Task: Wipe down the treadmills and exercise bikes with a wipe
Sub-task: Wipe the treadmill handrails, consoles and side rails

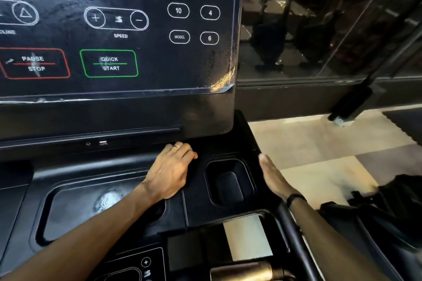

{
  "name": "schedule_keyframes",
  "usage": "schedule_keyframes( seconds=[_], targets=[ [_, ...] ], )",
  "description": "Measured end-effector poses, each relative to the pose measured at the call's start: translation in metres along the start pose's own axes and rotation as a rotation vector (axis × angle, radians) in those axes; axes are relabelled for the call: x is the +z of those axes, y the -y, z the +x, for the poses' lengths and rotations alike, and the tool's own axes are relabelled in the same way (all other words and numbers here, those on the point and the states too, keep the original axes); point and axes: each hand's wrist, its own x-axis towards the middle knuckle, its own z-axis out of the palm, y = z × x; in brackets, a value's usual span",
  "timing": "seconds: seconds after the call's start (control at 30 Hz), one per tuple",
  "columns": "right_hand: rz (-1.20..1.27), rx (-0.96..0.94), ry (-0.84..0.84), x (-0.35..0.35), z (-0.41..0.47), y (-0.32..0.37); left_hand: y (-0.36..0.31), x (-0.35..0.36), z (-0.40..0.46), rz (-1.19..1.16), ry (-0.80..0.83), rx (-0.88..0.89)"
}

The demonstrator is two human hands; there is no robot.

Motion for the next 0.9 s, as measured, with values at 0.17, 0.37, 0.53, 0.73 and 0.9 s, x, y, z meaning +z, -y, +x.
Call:
schedule_keyframes(
  seconds=[0.17, 0.37, 0.53, 0.73, 0.9],
  targets=[
    [-0.228, 0.181, -0.067, 0.012, -0.064, -0.028, -0.001, 0.004, 0.003, -0.103, 0.014, 0.040],
    [-0.608, -0.125, -0.233, 0.059, -0.074, 0.005, -0.001, 0.004, 0.003, -0.094, 0.063, 0.024],
    [-0.322, -0.016, -0.163, 0.026, -0.046, -0.001, -0.010, 0.000, 0.004, -0.039, 0.100, -0.011],
    [-0.289, 0.203, -0.182, 0.027, -0.107, -0.029, -0.020, 0.005, 0.004, -0.086, 0.039, -0.109],
    [-0.510, 0.013, -0.226, 0.060, -0.133, -0.014, -0.017, 0.010, 0.005, -0.146, -0.001, -0.132]
  ],
)
